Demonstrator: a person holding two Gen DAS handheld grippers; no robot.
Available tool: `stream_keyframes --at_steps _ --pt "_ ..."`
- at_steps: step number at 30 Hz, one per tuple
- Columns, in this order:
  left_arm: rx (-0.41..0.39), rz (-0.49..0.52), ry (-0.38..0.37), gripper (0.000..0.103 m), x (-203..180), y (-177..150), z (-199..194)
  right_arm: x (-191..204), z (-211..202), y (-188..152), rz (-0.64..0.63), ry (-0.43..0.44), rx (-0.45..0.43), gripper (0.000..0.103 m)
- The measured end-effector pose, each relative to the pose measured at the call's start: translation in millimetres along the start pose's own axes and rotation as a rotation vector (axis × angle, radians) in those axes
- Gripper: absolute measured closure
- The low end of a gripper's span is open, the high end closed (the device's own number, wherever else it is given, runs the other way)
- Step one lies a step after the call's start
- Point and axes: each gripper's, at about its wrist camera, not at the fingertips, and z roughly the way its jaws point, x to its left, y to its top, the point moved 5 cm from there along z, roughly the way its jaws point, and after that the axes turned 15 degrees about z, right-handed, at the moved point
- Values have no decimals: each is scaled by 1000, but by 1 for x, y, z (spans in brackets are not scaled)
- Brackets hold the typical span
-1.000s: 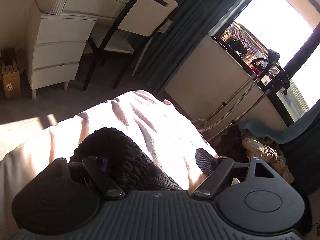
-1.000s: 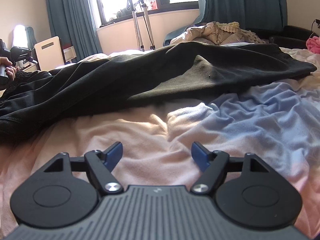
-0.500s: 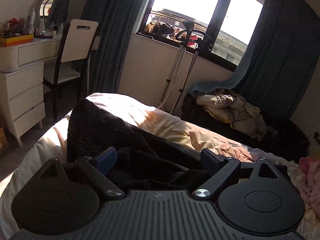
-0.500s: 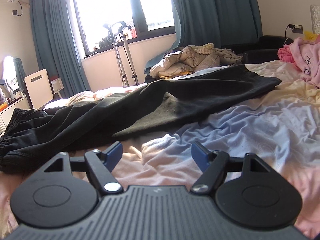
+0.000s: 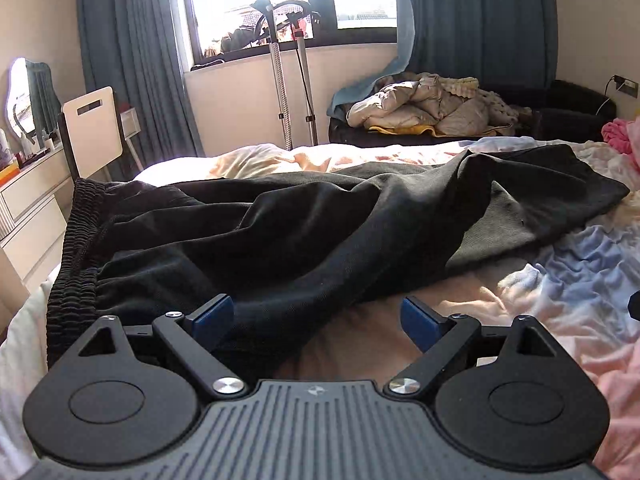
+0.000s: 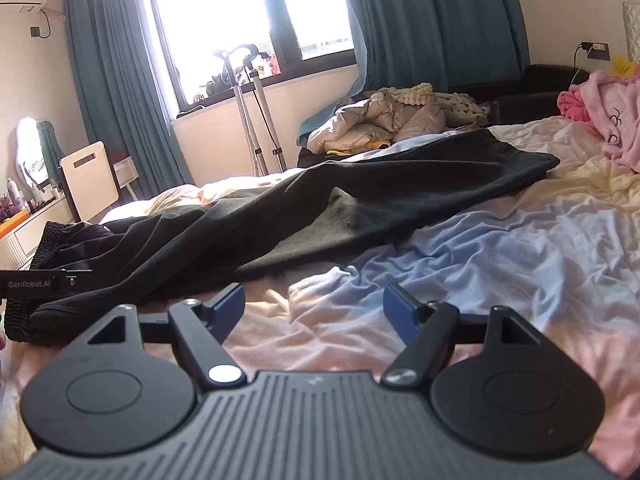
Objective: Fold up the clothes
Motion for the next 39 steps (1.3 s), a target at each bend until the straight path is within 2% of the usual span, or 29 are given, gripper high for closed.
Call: stream_keyframes --at_steps 10,14,16,17,18,19,21,23,30,34,39 --pt "81 138 24 18 -29 12 76 -3 17 0 26 15 26 26" --pt "69 195 22 22 -38 14 107 -6 27 0 45 21 40 26" --pt "68 289 28 28 -45 11 121 -7 33 -2 36 19 46 26" --pt "65 330 36 35 -47 10 126 -9 36 -4 31 13 52 26" --pt "55 340 35 46 -45 10 128 -10 40 -6 32 8 59 26" --pt "52 329 28 54 -42 11 128 -12 42 -7 36 4 67 26" --pt "35 289 -3 82 -30 16 124 -15 47 -8 56 6 78 26" --pt "7 264 -35 90 -19 20 115 -15 48 -7 62 10 78 26" --pt "-98 208 -158 94 4 22 45 -13 43 -9 57 9 84 26" --pt "-104 155 -224 94 15 2 3 -13 35 -7 62 9 71 26" --pt "-58 -35 -268 92 26 -44 -16 -18 30 -2 111 10 68 26"
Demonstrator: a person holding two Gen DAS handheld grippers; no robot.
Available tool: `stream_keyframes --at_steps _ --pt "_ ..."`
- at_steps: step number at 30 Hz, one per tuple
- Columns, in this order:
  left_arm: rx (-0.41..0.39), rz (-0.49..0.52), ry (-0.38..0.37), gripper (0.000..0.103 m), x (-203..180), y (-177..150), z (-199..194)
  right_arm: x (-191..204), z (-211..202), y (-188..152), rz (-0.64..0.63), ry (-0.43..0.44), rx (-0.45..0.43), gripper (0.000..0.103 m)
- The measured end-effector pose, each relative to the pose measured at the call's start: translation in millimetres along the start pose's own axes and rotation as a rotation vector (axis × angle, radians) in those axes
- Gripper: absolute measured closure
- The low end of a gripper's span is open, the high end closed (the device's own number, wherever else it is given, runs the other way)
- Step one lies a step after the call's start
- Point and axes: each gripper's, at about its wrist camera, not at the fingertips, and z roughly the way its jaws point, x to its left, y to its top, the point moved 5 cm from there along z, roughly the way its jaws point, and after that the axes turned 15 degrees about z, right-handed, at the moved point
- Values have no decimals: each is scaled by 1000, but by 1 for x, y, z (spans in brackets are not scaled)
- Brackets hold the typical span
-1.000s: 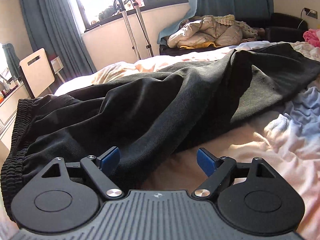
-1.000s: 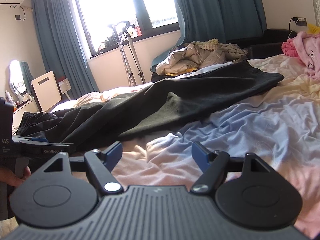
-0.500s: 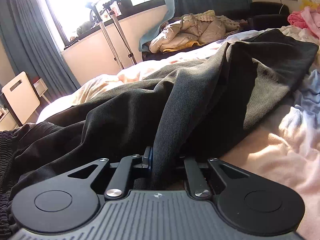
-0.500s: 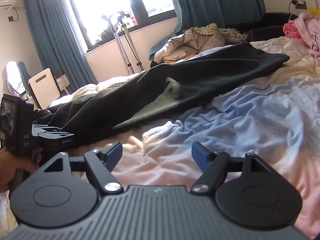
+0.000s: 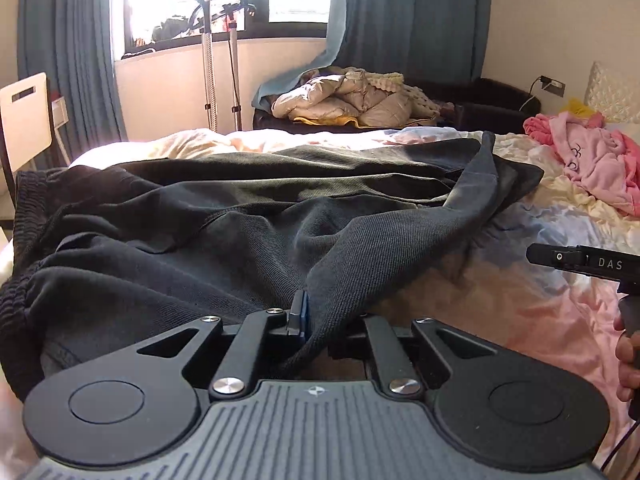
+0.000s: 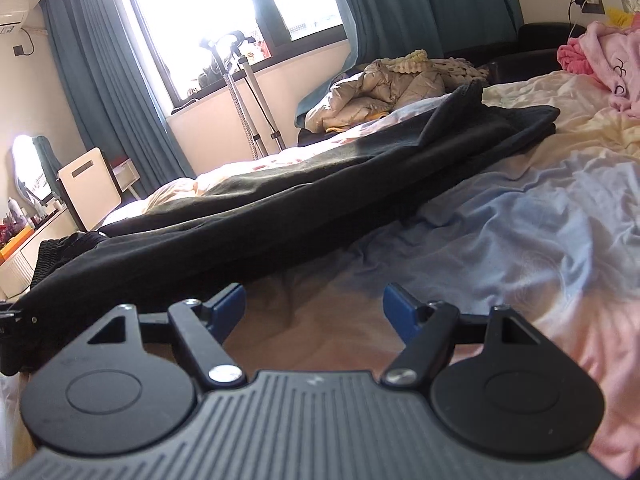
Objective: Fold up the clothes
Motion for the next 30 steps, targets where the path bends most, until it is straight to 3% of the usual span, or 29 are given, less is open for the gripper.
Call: stream_keyframes --at_steps 3,10,13,16,18,21,24,30 --pt "29 -71 4 92 0 -14 0 -2 -1 2 35 8 9 26" --pt "30 -96 23 91 0 -12 7 -1 2 10 29 -5 -18 26" --pt "40 -92 35 86 -4 -14 9 -4 6 13 43 -9 -19 26" --pt "17 -87 30 67 -11 -13 4 -4 7 14 37 -13 -19 26" --pt "-8 -69 29 47 -18 -11 1 -3 7 15 29 -16 -24 26" --pt "-49 -39 23 35 -27 -8 -5 -2 4 17 15 -20 -39 26" --pt "-110 -14 -1 25 -38 -4 -13 -2 0 21 8 -22 -57 26" --pt "-145 -6 -40 22 -50 7 -4 -4 -8 31 13 -22 -91 26"
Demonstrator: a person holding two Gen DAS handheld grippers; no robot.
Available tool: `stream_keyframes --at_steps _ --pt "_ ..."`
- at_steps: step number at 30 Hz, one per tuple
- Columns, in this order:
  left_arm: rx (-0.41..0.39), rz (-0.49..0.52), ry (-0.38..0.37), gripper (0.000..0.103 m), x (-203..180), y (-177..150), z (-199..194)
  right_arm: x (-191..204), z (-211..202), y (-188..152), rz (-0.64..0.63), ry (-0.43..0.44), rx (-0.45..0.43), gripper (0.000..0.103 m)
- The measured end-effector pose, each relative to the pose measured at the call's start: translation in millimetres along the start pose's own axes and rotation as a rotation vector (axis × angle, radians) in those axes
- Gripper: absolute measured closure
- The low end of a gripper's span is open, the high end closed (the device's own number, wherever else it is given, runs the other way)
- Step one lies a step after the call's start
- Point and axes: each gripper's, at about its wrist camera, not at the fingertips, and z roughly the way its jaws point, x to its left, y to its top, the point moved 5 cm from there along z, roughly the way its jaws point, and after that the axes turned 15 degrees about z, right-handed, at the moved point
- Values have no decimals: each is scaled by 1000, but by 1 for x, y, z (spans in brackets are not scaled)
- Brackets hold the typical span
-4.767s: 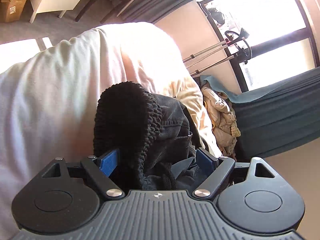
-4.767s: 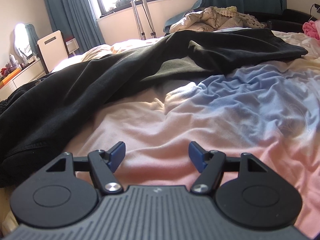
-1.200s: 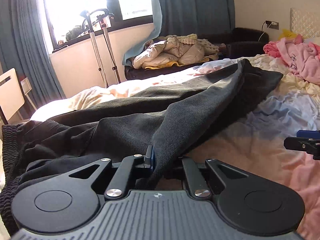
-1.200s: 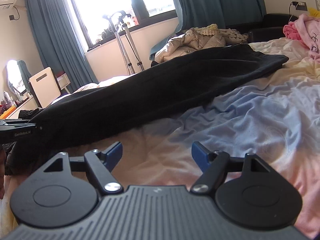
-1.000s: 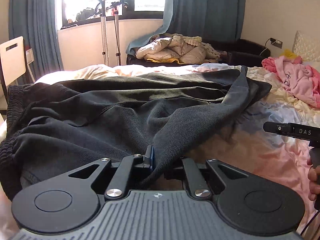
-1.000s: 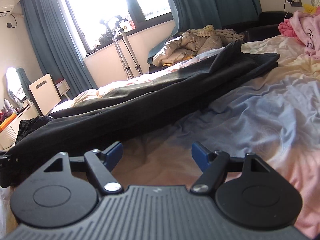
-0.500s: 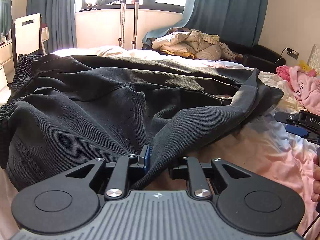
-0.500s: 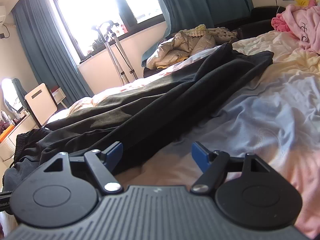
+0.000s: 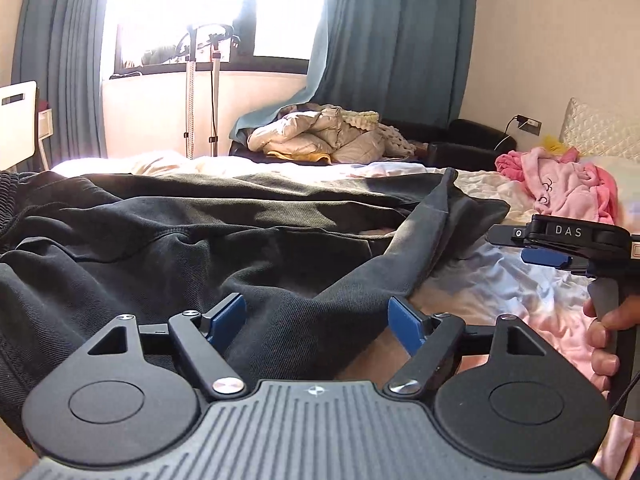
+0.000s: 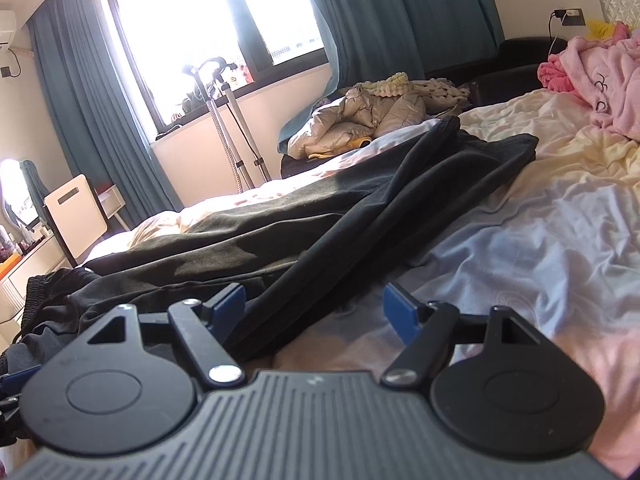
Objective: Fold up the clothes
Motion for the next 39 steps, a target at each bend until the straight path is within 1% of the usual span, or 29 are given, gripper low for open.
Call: stream_keyframes --at_steps 2,3,7,12,13,14,16,17,18,19,21,23,24,26,27,29,31,33,34,35,38,39 --pt "9 -17 -18 22 -1 3 12 -2 -1 4 11 0 -9 26" --pt "12 -35 -37 22 -2 5 22 -4 -2 6 17 -1 -13 26" --pt "27 -70 -76 22 -11 14 62 -8 -3 10 41 1 -17 26" --pt "37 -230 -197 23 -19 31 123 -8 -3 9 56 19 -8 26" --pt "44 -239 -209 23 -21 34 134 -7 -3 8 55 19 -8 25" --pt "56 -247 -216 23 -23 37 146 -7 -2 8 57 19 -6 25" --pt "116 -253 -190 23 -28 42 174 -9 0 8 70 26 -1 25" --pt "140 -245 -166 25 -30 43 185 -10 1 9 76 29 -1 25" --pt "162 -237 -152 34 -32 44 195 -12 2 9 80 26 -2 25" --pt "172 -226 -170 42 -36 45 203 -14 4 10 86 21 0 25" --pt "202 -200 -201 84 -43 48 214 -21 7 11 111 14 4 25" --pt "185 -166 -208 94 -49 53 211 -27 8 13 141 12 4 25" --pt "169 -149 -214 96 -52 55 208 -29 8 14 154 12 4 25" --pt "131 -154 -250 97 -54 60 198 -32 7 16 167 11 -1 25" --pt "97 -160 -284 97 -54 62 190 -33 7 17 172 10 -3 25" --pt "12 -140 -363 97 -58 63 170 -35 6 18 182 8 -9 25" --pt "5 -127 -438 100 -65 55 156 -37 5 20 189 7 -12 25" --pt "27 -104 -496 101 -76 42 144 -36 3 20 191 11 -13 25" --pt "45 -87 -503 101 -81 35 139 -36 3 20 188 11 -13 25" --pt "65 -68 -493 101 -86 27 136 -35 2 20 183 11 -14 25" --pt "122 -39 -419 101 -88 9 129 -35 1 20 171 7 -15 25" --pt "123 -40 -406 101 -85 8 124 -35 0 19 168 6 -15 25"
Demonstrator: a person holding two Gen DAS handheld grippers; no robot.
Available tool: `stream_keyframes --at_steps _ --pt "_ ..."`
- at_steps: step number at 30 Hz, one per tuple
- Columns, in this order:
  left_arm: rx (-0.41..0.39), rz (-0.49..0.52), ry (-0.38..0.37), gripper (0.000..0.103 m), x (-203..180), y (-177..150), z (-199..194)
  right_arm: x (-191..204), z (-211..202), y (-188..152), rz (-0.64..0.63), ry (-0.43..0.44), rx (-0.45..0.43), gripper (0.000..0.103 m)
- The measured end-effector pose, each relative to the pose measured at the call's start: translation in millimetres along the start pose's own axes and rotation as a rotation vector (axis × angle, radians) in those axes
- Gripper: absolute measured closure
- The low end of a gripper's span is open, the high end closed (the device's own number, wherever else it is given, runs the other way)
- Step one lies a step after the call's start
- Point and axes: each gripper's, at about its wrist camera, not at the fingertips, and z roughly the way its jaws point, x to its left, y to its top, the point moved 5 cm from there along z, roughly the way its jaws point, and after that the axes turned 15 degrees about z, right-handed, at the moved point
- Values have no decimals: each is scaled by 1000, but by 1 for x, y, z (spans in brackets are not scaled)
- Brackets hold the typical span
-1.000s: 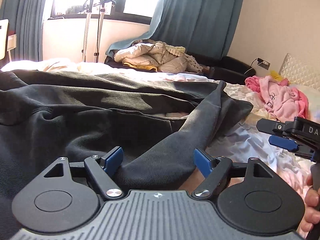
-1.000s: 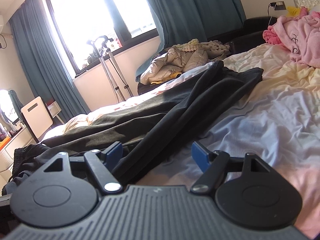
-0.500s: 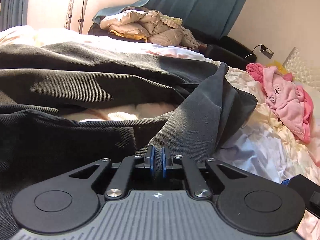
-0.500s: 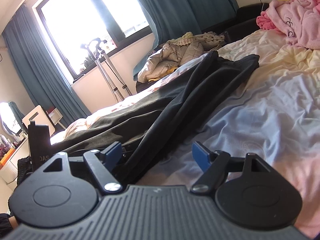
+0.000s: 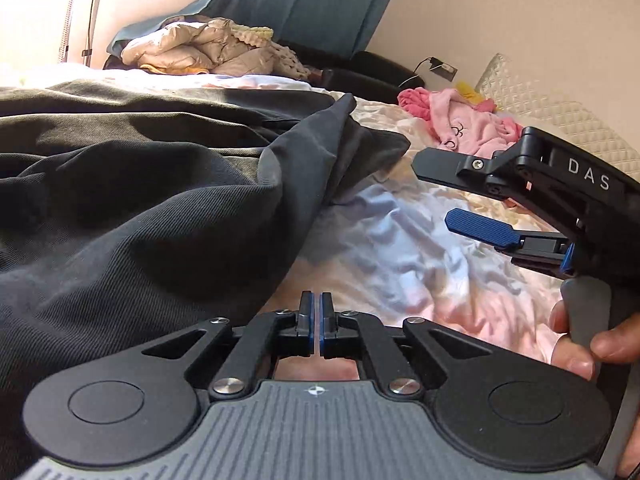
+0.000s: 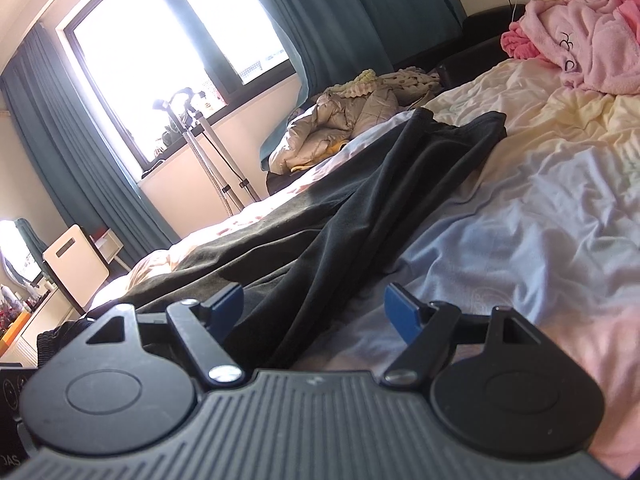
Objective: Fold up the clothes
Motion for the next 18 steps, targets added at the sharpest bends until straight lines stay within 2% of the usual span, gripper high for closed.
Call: stream_keyframes --at_steps 4,7,10,11,13,15,16,18 --pt "-17 -1 72 100 6 3 -37 0 -1 -1 -13 -7 -3 25" --pt "-34 32 148 95 10 8 -75 0 1 -2 -32 -15 -5 25" --pt "-78 9 227 69 12 3 -110 1 4 -6 -53 -25 -2 25" --pt "-94 -23 242 55 14 -3 -119 2 5 -7 -61 -27 -2 25" --pt "-122 -82 272 51 17 -14 -134 3 6 -9 -76 -32 -4 25" --pt "-116 -85 318 47 19 -13 -136 4 6 -12 -92 -31 -11 25" --pt "-113 -87 340 43 20 -13 -137 5 5 -13 -99 -28 -16 25" --pt "-107 -90 386 25 21 -12 -138 6 3 -15 -116 -25 -27 25"
